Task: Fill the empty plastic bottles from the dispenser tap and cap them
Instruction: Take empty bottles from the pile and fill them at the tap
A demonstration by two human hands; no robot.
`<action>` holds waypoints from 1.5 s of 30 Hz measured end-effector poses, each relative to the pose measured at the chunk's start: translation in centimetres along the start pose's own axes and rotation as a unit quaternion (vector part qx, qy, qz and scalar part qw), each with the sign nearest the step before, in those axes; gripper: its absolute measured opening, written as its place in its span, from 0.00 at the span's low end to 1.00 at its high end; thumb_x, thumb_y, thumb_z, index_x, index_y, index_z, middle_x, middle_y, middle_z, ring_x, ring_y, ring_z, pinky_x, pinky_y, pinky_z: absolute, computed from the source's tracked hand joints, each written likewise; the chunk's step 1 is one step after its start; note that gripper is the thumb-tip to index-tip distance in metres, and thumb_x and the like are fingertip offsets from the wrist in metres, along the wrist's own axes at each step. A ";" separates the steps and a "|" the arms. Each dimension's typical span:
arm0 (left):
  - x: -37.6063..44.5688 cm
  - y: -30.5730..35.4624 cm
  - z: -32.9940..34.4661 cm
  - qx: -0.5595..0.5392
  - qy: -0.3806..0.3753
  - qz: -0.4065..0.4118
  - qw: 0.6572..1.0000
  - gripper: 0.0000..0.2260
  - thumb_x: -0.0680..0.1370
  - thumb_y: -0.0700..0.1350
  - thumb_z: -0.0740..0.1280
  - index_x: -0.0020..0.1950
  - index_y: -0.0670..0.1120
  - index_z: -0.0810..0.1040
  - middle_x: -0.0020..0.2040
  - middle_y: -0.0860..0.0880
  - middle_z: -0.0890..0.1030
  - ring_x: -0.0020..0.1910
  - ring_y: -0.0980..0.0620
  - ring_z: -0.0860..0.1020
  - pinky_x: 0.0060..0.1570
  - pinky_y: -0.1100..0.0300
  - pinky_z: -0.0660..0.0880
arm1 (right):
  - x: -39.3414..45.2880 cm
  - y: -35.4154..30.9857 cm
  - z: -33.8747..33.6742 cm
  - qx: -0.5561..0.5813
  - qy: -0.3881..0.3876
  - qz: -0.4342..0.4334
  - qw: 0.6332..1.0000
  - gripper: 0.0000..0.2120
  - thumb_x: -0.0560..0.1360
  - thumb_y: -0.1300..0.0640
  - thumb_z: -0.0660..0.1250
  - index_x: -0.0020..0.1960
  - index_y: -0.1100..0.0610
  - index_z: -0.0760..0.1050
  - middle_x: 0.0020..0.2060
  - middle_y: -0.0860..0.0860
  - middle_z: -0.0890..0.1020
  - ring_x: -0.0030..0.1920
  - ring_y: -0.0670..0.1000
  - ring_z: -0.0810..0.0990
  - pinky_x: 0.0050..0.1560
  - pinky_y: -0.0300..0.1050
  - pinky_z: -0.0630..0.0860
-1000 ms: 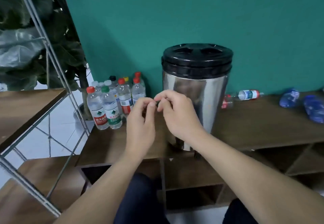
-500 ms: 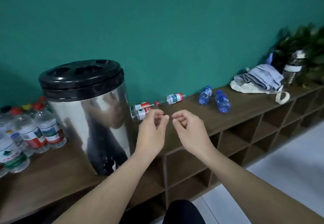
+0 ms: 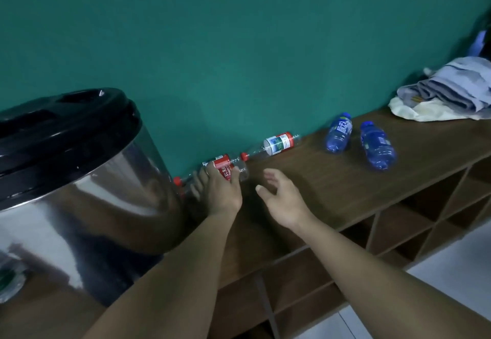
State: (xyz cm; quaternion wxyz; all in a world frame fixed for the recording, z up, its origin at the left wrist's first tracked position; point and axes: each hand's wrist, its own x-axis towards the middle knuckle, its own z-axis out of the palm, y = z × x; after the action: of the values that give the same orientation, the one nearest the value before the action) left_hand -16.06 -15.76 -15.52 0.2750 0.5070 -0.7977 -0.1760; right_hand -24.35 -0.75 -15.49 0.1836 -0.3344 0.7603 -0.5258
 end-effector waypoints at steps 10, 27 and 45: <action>2.2 -0.9 1.8 0.193 -0.060 0.003 0.979 0.41 0.86 0.74 0.46 0.88 0.47 0.63 0.87 0.40 0.65 0.88 0.37 0.58 0.87 0.37 0.46 | 4.7 3.3 2.0 0.027 -0.011 0.014 0.999 0.33 0.86 0.46 0.69 0.87 0.40 0.59 0.85 0.42 0.66 0.84 0.49 0.64 0.84 0.58 0.65; -7.1 0.6 -5.7 0.004 -0.192 0.190 0.963 0.38 0.67 0.61 0.88 0.73 0.57 0.79 0.64 0.57 0.84 0.58 0.56 0.83 0.58 0.50 0.84 | -3.7 3.6 -3.8 0.058 0.110 0.017 0.992 0.22 0.88 0.41 0.63 0.80 0.45 0.69 0.73 0.49 0.78 0.72 0.49 0.79 0.71 0.58 0.80; -17.5 -3.4 -23.9 -0.475 -0.084 0.159 0.861 0.16 0.79 0.40 0.81 0.65 0.52 0.85 0.60 0.52 0.89 0.62 0.49 0.87 0.66 0.45 0.84 | -15.7 -7.9 1.0 0.014 0.084 -0.018 0.996 0.20 0.88 0.39 0.62 0.71 0.49 0.79 0.63 0.49 0.85 0.62 0.47 0.85 0.59 0.45 0.84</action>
State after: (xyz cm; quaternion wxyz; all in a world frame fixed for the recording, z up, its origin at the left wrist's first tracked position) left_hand 6.99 -1.43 -3.17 0.4384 0.1644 -0.7073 -0.5296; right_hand -10.14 7.83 -9.72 0.1139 -0.3002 0.7592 -0.5661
